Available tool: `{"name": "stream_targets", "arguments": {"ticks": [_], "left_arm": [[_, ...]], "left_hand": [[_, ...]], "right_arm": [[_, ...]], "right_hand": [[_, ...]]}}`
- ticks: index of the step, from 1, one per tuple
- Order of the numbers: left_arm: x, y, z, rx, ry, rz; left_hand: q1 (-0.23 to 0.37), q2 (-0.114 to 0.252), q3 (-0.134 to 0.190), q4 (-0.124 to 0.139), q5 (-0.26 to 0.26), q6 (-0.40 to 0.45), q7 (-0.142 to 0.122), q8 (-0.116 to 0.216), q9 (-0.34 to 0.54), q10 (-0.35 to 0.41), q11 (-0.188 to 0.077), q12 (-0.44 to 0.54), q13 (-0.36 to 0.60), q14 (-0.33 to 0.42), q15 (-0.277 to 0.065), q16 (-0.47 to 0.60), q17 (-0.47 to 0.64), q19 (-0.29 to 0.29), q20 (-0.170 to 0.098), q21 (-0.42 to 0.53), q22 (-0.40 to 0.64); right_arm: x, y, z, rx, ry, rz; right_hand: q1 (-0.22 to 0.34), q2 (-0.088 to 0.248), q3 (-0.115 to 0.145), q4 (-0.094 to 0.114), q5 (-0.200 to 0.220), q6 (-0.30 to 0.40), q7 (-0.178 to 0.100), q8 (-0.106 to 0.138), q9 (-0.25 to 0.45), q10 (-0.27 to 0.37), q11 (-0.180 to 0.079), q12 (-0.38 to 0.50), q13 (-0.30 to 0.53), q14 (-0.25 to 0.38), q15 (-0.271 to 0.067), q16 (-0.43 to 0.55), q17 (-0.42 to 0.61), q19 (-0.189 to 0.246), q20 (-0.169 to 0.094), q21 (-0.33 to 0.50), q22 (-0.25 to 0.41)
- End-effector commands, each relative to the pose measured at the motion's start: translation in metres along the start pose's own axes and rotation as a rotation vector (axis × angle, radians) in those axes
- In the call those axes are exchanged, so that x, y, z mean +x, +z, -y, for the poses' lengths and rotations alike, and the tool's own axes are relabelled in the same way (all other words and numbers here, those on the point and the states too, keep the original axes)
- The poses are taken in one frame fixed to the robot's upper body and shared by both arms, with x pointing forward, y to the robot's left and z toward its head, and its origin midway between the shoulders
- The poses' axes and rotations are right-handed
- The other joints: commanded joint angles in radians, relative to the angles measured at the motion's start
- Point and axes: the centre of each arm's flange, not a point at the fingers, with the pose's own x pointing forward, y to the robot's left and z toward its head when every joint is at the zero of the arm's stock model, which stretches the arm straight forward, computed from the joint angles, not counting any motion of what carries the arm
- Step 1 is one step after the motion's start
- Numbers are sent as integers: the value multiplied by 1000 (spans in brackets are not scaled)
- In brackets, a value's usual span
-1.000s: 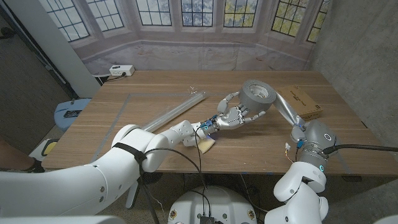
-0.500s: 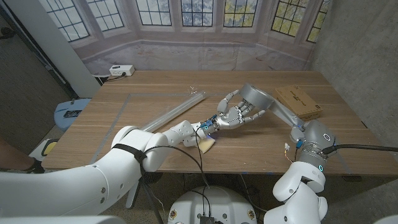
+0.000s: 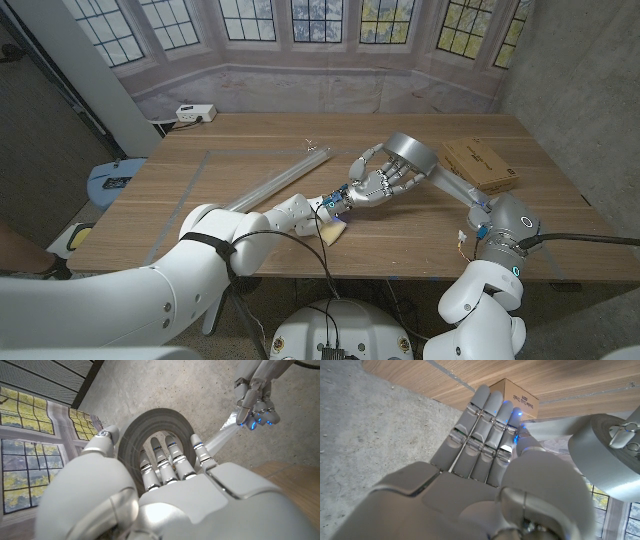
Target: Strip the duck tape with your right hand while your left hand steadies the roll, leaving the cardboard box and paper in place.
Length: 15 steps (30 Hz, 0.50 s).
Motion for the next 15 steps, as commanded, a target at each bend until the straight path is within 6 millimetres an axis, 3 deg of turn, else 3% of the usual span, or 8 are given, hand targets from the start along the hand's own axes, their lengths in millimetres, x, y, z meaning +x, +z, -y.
{"name": "stream_targets", "arguments": {"ticks": [1, 10, 13, 15], "left_arm": [[1, 2, 1, 8, -2, 10], [0, 2, 0, 5, 5, 6], [0, 2, 0, 0, 5, 7], [0, 1, 0, 0, 5, 6]], "left_hand": [[115, 125, 2, -5, -6, 5, -1, 5, 2, 5, -4, 5, 2, 6, -4, 7, -2, 5, 7, -3, 1], [110, 134, 3, -11, -16, 28, -1, 13, 3, 48, -22, 24, -3, 38, -24, 16, -8, 11, 4, -13, 1], [108, 147, 9, -21, -29, 78, -1, 25, 4, 99, -34, 45, -5, 119, -62, 43, -14, 33, -7, -22, 2], [105, 149, 11, -21, -31, 81, -1, 24, 4, 110, -34, 49, -5, 142, -65, 49, -16, 37, -8, -25, 2]], "right_arm": [[-1, 1, -2, 9, 3, -2], [-4, 2, -2, 10, -9, -8], [-5, 2, -2, 10, -12, -9], [-5, 2, -2, 11, -13, -10]], "right_hand": [[9, -3, 2, 4, 4, 6, 3, -3, 5, 0, -3, -3, 5, 6, -16, -2, 4, 1, 3, 9, 4], [11, -2, 3, 3, 4, 9, 3, -4, 5, 0, 2, -4, 7, 9, -18, -3, 6, 2, 3, 9, 4], [10, -3, 1, 4, 4, 9, 2, -4, 5, -2, -1, -6, 8, 9, -17, -4, 7, 1, 3, 9, 4], [10, -3, 2, 4, 4, 8, 2, -4, 5, -1, -1, -6, 8, 9, -18, -4, 7, 2, 4, 10, 4]]}}
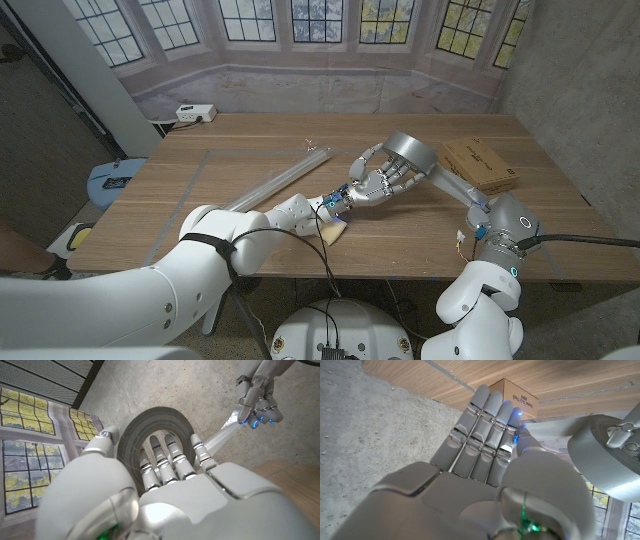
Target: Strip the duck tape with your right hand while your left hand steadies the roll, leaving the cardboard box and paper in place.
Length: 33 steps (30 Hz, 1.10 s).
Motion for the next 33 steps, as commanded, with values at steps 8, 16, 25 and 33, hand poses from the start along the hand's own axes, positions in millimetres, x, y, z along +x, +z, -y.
{"name": "stream_targets", "arguments": {"ticks": [8, 16, 25, 33], "left_arm": [[-2, 1, 0, -4, 8, -9], [-2, 3, 1, -2, 8, 0], [-3, 3, 0, -4, 11, -2], [-4, 2, 0, -6, 9, -4]], "left_hand": [[117, 155, 15, -17, -27, 111, 9, 22, 5, 180, -35, 63, 1, 248, -68, 91, 14, 56, -22, -27, 0], [117, 160, 7, -19, -37, 118, 19, 21, 6, 210, -42, 73, 8, 296, -80, 126, 34, 66, -25, -33, 1], [114, 161, 8, -17, -39, 115, 15, 18, 6, 204, -43, 70, 11, 291, -77, 123, 35, 66, -23, -37, 1], [112, 162, 9, -16, -41, 116, 16, 17, 6, 205, -42, 69, 14, 295, -78, 126, 37, 69, -20, -41, 1]], "right_arm": [[-5, 0, -1, 5, -17, -7], [-8, -3, 0, 2, -28, -16], [-13, -7, 4, -11, -46, -29], [-15, -9, 6, -16, -59, -40]], "right_hand": [[12, -3, 1, 4, 4, 9, 1, -5, 6, 1, -1, -8, 3, 6, -17, -4, 4, 2, 4, 10, 4], [12, -3, 1, 4, 4, 8, 2, -6, 6, 1, -1, -9, 5, 7, -17, -5, 7, 1, 4, 10, 4], [13, -3, 0, 4, 4, 11, 2, -6, 6, 6, 0, -10, 5, 9, -17, -6, 9, 1, 5, 10, 4], [14, -3, 0, 3, 5, 13, 1, -6, 6, 6, -4, -11, 8, 9, -17, -8, 11, 0, 4, 11, 4]]}}
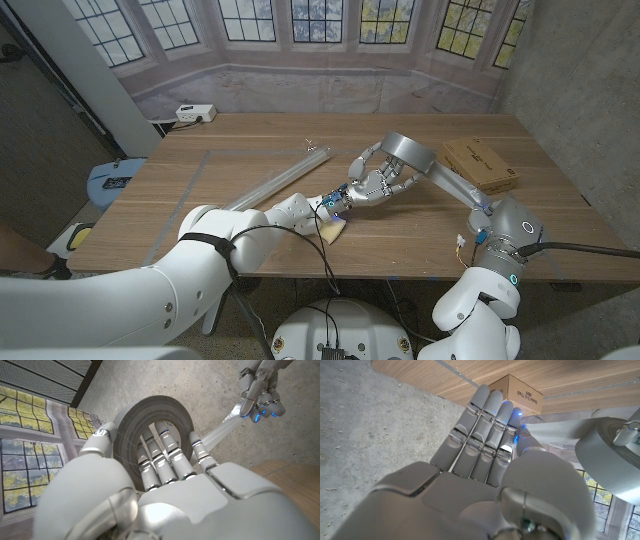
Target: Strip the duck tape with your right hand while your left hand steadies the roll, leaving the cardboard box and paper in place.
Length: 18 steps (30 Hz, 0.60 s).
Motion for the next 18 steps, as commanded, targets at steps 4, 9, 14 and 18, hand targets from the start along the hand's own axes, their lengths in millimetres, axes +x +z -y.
{"name": "stream_targets", "arguments": {"ticks": [4, 9, 14, 18], "left_arm": [[-2, 1, 0, 2, 5, 0], [-1, 3, -1, 5, 10, 7], [-2, 4, -1, 7, 13, 9], [-2, 6, 0, 11, 16, 13]], "left_hand": [[132, 141, 0, 2, -7, 1, -4, -1, 0, 0, 0, 3, 7, 52, -40, 7, 29, 9, 3, -5, 1], [130, 140, 0, 2, -9, -1, -5, -3, 0, 1, -1, 2, 9, 54, -41, 7, 30, 9, 4, -8, 1], [128, 141, 1, 3, -9, -1, -6, -4, 0, 2, -2, 2, 10, 53, -40, 6, 30, 9, 4, -9, 1], [127, 140, 1, 3, -10, -1, -7, -4, 0, 2, -3, 2, 11, 53, -40, 6, 30, 10, 4, -11, 1]], "right_arm": [[-4, -4, 5, -12, -30, -25], [-5, -3, 6, -15, -43, -27], [-5, -3, 6, -14, -51, -29], [-5, -2, 7, -16, -61, -27]], "right_hand": [[12, 1, 0, 2, 7, 12, 0, -7, 1, 6, -5, -4, 3, 8, -17, 0, 4, 0, 4, 5, 4], [11, 1, -1, 3, 7, 11, 1, -8, 2, 7, -2, -6, 4, 6, -15, -3, 4, 0, 4, 5, 4], [12, 1, -1, 3, 7, 10, 3, -9, 2, 7, -2, -6, 6, 5, -15, -6, 4, -1, 4, 4, 4], [15, 1, -1, 2, 8, 11, 1, -9, 2, 10, -3, -5, 7, 8, -18, -5, 6, 0, 4, 5, 4]]}}
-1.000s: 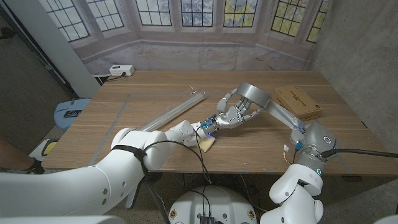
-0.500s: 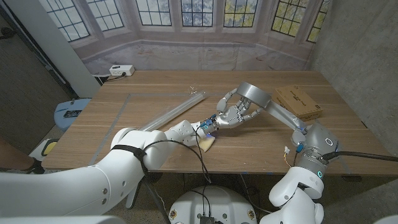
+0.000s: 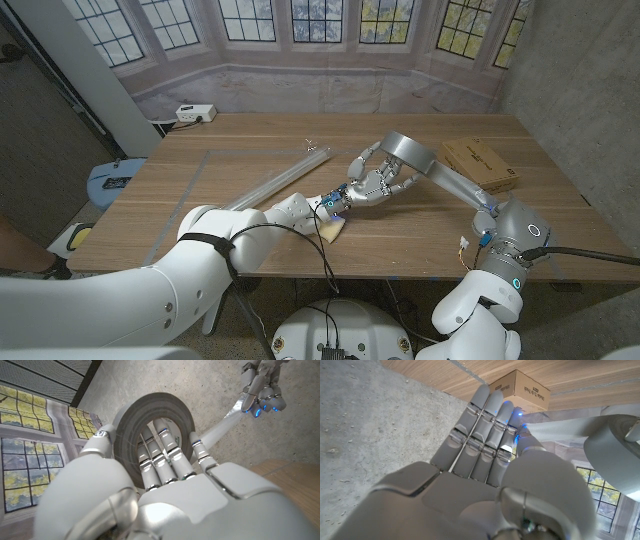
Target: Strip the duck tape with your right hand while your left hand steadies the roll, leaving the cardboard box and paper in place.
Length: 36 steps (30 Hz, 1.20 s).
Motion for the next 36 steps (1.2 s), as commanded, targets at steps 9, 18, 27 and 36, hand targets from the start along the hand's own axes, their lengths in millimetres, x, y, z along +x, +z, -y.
{"name": "stream_targets", "arguments": {"ticks": [9, 18, 27, 36], "left_arm": [[0, 3, 1, 7, -1, 2], [1, 0, 2, 9, -11, -11], [4, -6, 4, 6, -35, -35], [6, -12, 5, -1, -56, -54]], "left_hand": [[127, 139, 4, 2, -3, 6, -12, -2, 0, 3, -2, 2, 5, 18, -15, 5, 1, 9, 3, -6, 2], [122, 138, 6, 4, -5, 5, -13, -5, 0, 2, 1, 0, 8, 12, -12, 1, 0, 10, 4, -10, 2], [113, 139, 7, 8, -7, -1, -14, -9, 0, -3, 5, -3, 11, 7, -10, -4, -1, 11, 6, -15, 2], [109, 139, 10, 8, -7, 0, -18, -10, 0, -5, 7, -5, 13, 6, -7, -7, -3, 13, 6, -19, 3]], "right_arm": [[-3, -3, 6, -13, -52, -11], [-6, -10, 9, -12, -68, -28], [-9, -21, 13, -14, -88, -49], [-10, -31, 18, -17, -106, -70]], "right_hand": [[15, 2, -1, 3, 4, 9, -3, 0, 2, 9, -3, -7, 5, 0, -12, -8, 7, 0, 3, 5, 4], [14, 1, -2, 4, 4, 10, -4, -1, 3, 10, -3, -9, 5, 2, -11, -9, 9, 0, 2, 6, 4], [18, 1, -2, 2, 5, 10, -2, -1, 3, 12, -5, -10, 7, 4, -13, -11, 10, 1, 2, 7, 4], [18, 2, -3, 3, 4, 11, -3, -2, 3, 13, -7, -12, 7, 6, -13, -13, 11, 1, 2, 7, 4]]}}
